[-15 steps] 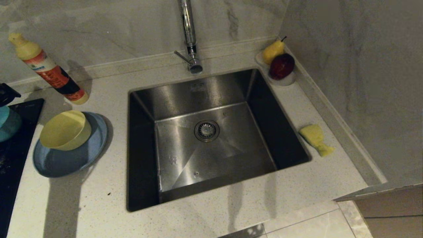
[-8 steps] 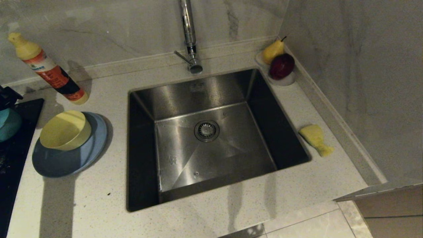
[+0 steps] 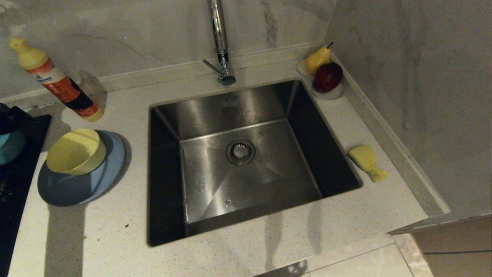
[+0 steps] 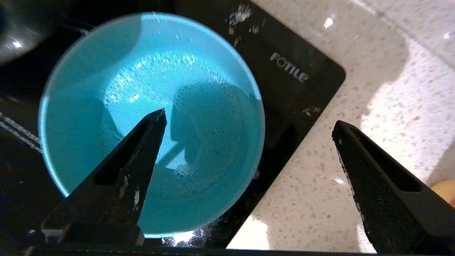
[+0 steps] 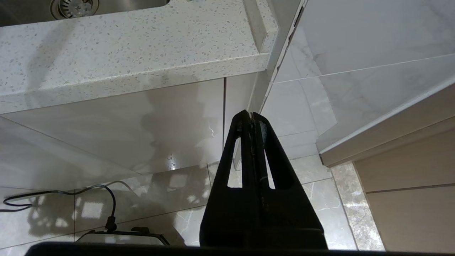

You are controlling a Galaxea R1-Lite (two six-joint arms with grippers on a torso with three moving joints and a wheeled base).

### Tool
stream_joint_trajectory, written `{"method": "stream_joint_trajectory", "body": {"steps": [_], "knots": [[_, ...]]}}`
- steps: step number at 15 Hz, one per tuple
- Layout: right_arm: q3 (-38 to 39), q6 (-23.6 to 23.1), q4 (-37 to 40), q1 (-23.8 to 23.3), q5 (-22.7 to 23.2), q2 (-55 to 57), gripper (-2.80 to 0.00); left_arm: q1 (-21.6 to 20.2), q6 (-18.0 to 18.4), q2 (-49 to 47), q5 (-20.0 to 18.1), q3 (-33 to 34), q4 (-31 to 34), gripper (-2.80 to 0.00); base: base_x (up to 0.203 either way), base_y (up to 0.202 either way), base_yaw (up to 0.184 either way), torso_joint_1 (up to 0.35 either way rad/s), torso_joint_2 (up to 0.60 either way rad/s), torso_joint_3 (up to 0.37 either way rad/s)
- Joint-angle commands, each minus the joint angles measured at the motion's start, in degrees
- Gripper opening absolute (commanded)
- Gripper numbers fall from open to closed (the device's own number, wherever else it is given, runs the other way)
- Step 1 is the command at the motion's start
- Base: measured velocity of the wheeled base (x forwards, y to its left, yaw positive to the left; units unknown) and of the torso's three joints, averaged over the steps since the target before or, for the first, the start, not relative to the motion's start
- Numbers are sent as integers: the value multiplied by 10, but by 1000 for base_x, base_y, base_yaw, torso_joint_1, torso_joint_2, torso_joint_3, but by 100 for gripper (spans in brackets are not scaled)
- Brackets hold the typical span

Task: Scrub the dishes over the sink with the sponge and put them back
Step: Place the bowl on the bowl

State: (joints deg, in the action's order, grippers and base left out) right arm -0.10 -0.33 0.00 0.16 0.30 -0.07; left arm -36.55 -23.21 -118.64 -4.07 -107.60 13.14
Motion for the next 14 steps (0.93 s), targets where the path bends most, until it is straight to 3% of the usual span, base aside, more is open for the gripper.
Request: {"method": "stream_joint_trajectory", "body": {"steps": [1,11,12,14], "knots": [[0,0,0,0,0,0,-280,0,-2,-11,-1,2,0,0,0,0,0,0,0,0],[0,0,0,0,0,1,-280,0,-5,-22,-1,14,8,0,0,0,0,0,0,0],[0,0,0,0,0,0,-280,0,-4,-22,-1,14,9,-280,0,0,0,0,0,0],[0,0,0,0,0,1,-280,-1,-6,-23,-1,9,8,-280,0,0,0,0,0,0]]}}
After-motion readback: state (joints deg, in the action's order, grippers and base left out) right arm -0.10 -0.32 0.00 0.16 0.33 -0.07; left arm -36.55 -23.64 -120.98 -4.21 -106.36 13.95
